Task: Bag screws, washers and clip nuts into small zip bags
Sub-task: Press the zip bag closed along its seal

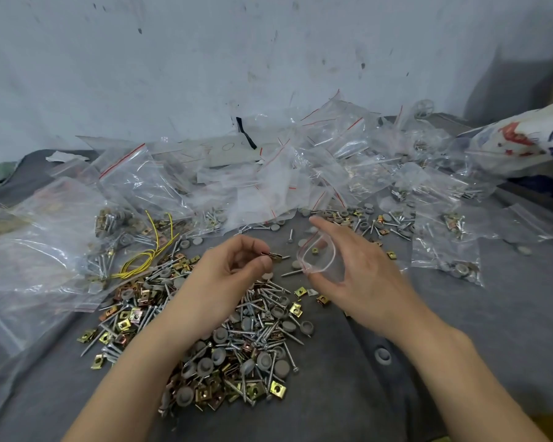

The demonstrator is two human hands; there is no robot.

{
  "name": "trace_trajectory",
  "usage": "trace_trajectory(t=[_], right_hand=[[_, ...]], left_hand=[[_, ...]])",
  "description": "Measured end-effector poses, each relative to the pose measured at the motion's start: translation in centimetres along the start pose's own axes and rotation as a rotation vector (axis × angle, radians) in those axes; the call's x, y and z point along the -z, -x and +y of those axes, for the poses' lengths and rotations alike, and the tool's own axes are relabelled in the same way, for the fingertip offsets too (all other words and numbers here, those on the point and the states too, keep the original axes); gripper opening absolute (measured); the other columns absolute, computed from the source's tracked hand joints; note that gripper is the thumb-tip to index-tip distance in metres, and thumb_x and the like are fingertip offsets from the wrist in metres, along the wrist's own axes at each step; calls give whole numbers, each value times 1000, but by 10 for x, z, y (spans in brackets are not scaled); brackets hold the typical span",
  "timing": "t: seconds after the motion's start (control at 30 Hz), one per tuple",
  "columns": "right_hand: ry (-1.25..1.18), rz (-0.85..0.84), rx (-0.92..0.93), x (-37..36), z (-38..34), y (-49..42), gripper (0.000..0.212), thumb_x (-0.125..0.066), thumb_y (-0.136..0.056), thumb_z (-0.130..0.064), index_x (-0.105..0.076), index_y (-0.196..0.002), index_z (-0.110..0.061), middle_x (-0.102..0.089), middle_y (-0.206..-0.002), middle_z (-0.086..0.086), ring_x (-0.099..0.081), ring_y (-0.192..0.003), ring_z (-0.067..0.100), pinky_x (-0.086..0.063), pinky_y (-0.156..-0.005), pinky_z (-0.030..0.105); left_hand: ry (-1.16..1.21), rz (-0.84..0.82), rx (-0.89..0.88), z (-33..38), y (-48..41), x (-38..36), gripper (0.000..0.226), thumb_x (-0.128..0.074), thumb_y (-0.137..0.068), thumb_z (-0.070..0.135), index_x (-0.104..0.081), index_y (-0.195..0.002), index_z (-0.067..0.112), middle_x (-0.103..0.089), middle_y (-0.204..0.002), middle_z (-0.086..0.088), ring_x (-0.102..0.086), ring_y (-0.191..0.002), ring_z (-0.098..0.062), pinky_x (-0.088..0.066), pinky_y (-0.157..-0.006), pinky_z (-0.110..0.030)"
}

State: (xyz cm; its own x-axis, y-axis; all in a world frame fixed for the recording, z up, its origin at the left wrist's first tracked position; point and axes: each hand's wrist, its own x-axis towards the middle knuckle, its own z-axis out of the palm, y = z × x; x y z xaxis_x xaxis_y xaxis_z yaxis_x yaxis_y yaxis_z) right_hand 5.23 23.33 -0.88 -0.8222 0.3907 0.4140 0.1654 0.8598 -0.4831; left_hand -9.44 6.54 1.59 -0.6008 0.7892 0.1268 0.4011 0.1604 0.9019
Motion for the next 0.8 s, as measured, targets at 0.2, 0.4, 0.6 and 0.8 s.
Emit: trace_trajectory(t=[0.2,0.4,0.6,0.8], right_hand=[[-127,37,66,-5,-9,0,35,-70,-90,-36,-59,-123,-37,-59,-109,-26,-58,-107,-1,-46,-100,43],[-204,16,63,-9,-14,-4,23,-62,-84,-54,-67,-99,-37,-59,-103,-24,-59,-100,1,-46,-93,36],[-221,38,70,-9,-14,-4,7,-67,-90,-41,-67,-96,-37,-62,-99,-22,-60,-92,0,-45,-83,25],[-236,59,-27,-7,-5,-1,10,-70,-92,-40,-62,-90,-34,-62,-92,-32,-59,-84,-4,-42,-70,14]], left_hand=[[-5,15,-23,-1,5,-4,9,-68,-90,14,-67,-94,23,-73,-87,-1,-66,-82,-16,-50,-77,-26],[5,0,-52,2,6,-8,7,-69,-90,14,-67,-93,20,-73,-86,0,-68,-82,-12,-52,-76,-24],[51,13,-78,6,6,-14,6,-68,-90,11,-66,-93,16,-72,-82,3,-65,-78,-8,-52,-74,-24],[347,257,-33,15,4,-3,7,-62,-93,6,-60,-100,7,-73,-87,-4,-68,-75,-11,-54,-64,-21]])
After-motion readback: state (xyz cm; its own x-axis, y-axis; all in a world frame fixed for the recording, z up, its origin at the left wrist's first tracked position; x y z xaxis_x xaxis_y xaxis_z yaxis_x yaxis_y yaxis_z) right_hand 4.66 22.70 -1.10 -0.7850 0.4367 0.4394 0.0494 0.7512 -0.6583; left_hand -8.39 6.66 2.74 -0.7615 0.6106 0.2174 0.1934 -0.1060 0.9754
